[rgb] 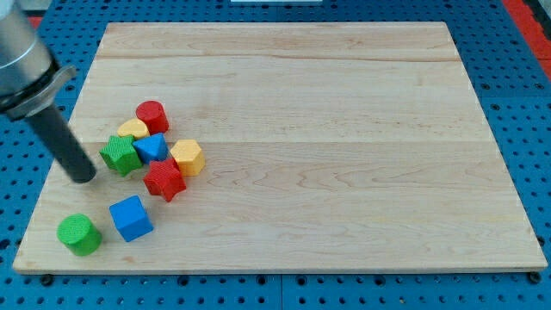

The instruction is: Separate the yellow hexagon from the group of blocks

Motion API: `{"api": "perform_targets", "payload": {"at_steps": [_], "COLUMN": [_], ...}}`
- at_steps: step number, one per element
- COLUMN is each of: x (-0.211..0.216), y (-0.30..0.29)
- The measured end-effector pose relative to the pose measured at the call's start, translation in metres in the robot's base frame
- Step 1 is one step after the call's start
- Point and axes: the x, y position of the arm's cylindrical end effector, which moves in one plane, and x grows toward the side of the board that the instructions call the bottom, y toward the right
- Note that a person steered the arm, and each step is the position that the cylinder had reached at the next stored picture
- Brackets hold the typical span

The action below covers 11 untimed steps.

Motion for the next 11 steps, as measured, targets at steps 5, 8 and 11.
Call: {"api": "perform_targets", "payload": {"at_steps": [5, 8, 11], "x": [0.0, -0.031, 0.027], "y": [0.154, 0.203, 0.221]}}
